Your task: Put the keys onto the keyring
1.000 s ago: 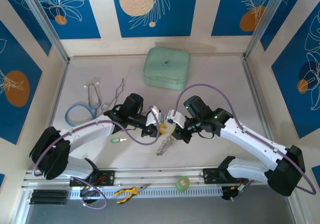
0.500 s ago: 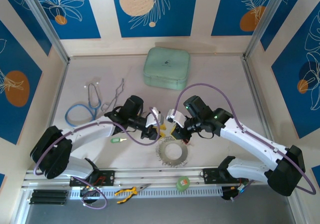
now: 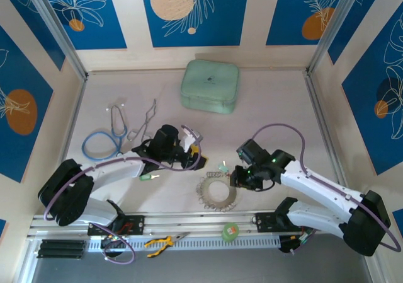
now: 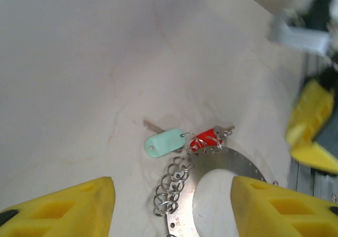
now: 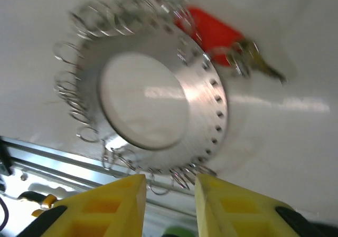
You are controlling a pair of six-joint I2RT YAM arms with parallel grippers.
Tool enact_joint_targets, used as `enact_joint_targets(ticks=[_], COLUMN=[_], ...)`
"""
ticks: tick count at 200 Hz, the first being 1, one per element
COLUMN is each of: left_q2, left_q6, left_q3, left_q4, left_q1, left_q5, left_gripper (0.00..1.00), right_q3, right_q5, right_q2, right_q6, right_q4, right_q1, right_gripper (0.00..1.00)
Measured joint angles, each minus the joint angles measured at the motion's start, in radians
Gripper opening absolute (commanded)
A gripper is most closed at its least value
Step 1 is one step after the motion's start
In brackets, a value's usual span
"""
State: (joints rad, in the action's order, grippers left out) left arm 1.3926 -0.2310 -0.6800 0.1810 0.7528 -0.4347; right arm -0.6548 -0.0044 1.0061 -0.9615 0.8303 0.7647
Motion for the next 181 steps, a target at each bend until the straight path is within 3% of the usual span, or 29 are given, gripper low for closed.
enact_joint_targets(ticks=[31, 76, 128, 181], left_q2=[0.063, 0.113, 0.113, 0.112], left_q6=[-0.165, -0.312, -0.348, -0.344], left_q3=[-0.029, -0.052, -0.052, -0.060], left_q4=[-0.096, -0.194, -0.208, -0.220], left_q1=[0.001, 0.013, 0.016, 0.016], left_q5=[0.059, 0.090, 0.123, 0.130], left_gripper=[0.60, 0.60, 0.60, 0.59], right_q3=[-0.001, -0.125, -0.241, -0.299], right_q5=[-0.003, 0.001, 0.030, 0.085], right_q2=[0.055, 0.263, 0.439, 0.521], right_q6=[-0.087, -0.050, 0.014, 0.041], right_q4=[-0.005, -0.010, -0.005, 0.036], right_q1=[-0.035, -0.076, -0.072, -0.060], right_gripper=[0.34, 0.33, 0.26, 0.24])
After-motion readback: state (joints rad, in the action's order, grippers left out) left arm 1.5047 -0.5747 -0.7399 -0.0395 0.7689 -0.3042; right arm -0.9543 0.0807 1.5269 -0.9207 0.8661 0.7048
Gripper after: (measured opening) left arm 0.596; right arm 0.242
